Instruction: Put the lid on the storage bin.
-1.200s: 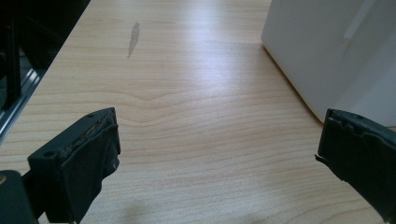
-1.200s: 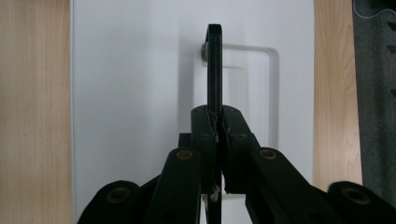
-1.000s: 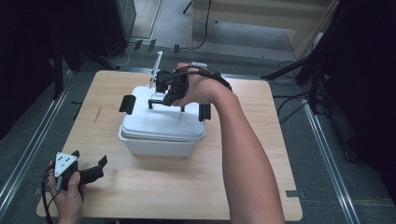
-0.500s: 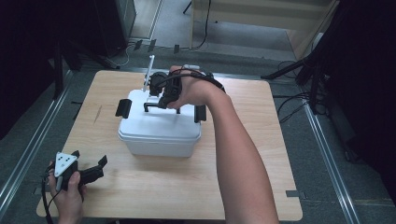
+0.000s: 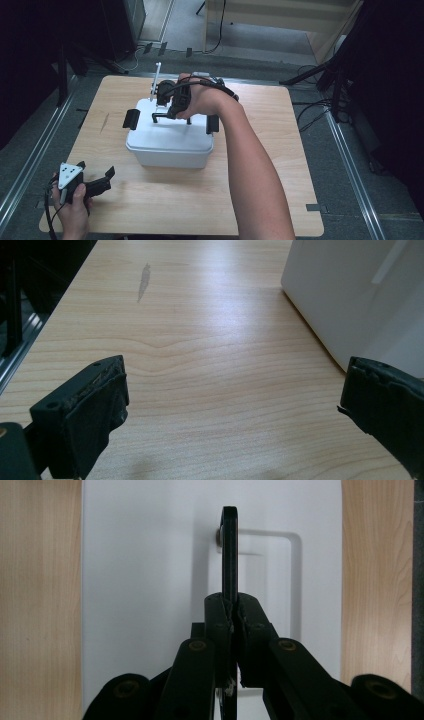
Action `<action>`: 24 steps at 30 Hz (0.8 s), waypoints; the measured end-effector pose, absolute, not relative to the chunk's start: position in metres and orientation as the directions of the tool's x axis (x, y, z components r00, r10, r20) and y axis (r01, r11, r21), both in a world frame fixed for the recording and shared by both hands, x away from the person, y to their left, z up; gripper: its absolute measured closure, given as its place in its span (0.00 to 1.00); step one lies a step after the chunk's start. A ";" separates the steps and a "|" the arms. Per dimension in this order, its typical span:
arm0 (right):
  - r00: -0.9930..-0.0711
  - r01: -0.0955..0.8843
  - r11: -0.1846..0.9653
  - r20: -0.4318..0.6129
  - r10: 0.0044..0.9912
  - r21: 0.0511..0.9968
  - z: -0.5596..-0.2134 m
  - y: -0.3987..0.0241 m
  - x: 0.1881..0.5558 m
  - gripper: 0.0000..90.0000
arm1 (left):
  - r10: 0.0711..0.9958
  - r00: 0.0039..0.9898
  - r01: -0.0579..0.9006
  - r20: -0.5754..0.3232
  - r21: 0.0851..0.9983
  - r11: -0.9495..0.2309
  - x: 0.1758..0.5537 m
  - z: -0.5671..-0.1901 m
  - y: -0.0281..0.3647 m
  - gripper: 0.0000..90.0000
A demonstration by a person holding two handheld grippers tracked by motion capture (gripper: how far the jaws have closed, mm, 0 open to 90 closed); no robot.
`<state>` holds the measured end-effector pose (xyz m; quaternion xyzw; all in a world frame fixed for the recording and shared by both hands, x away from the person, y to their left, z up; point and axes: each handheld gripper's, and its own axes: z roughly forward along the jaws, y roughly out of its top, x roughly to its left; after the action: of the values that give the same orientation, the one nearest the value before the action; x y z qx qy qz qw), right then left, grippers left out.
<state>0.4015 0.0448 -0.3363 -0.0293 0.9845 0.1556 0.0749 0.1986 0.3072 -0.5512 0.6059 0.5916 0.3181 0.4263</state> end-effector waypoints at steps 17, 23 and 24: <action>-0.990 -0.014 0.967 -0.141 0.023 0.253 -0.343 0.036 0.390 0.07 | 0.988 0.095 0.446 -0.121 0.893 0.066 0.199 -0.551 0.307 0.00; -0.990 -0.013 0.967 -0.141 0.024 0.254 -0.341 0.023 0.388 0.00 | 0.988 0.097 0.448 -0.120 0.892 0.064 0.199 -0.551 0.307 0.00; -0.989 0.002 0.967 -0.140 0.039 0.256 -0.340 0.018 0.389 0.00 | 0.988 0.096 0.448 -0.118 0.892 0.063 0.199 -0.551 0.307 0.00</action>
<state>0.3887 0.0181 -0.3404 0.0102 0.9890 0.1289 0.0722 0.1988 0.3068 -0.5511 0.6062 0.5925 0.3177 0.4249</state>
